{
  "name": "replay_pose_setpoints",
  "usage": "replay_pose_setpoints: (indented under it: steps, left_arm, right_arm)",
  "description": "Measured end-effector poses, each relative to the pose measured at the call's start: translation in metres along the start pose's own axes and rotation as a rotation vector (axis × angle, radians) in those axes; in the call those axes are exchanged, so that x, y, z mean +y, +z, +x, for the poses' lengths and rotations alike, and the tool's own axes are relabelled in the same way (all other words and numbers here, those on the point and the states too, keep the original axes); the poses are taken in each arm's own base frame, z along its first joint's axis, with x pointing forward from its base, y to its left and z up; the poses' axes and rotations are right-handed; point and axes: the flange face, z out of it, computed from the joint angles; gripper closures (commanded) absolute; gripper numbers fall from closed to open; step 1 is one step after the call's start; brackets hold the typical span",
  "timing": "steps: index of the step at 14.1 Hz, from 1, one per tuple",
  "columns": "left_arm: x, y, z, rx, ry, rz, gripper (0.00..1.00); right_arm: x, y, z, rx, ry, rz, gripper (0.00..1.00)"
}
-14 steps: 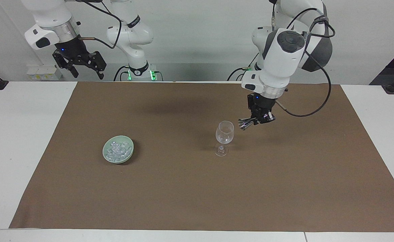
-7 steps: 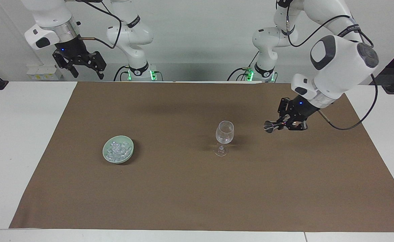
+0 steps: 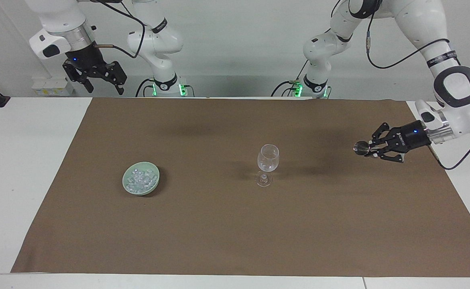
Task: Pour wine and add ice with both arms
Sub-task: 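Carry the shot cup back with the left gripper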
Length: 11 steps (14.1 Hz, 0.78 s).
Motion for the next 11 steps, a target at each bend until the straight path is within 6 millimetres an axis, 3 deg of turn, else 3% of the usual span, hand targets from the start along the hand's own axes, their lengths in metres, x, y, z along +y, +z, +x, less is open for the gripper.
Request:
replay_pose_setpoints:
  steps: [2,4,11]
  left_arm:
    - [-0.007,-0.002,-0.053,0.169,0.035,-0.007,1.0]
    - [-0.013,0.007,-0.092,0.286,0.072,-0.008,1.0]
    - [-0.021,0.058,-0.189,0.526,0.059,-0.073,1.0]
  right_arm:
    - [0.0,0.0,0.0,0.0,0.0,0.0,0.0]
    - [0.0,0.0,0.0,0.0,0.0,0.0,0.0]
    - [-0.004,-0.003,0.005,0.046,-0.006,0.012,0.0]
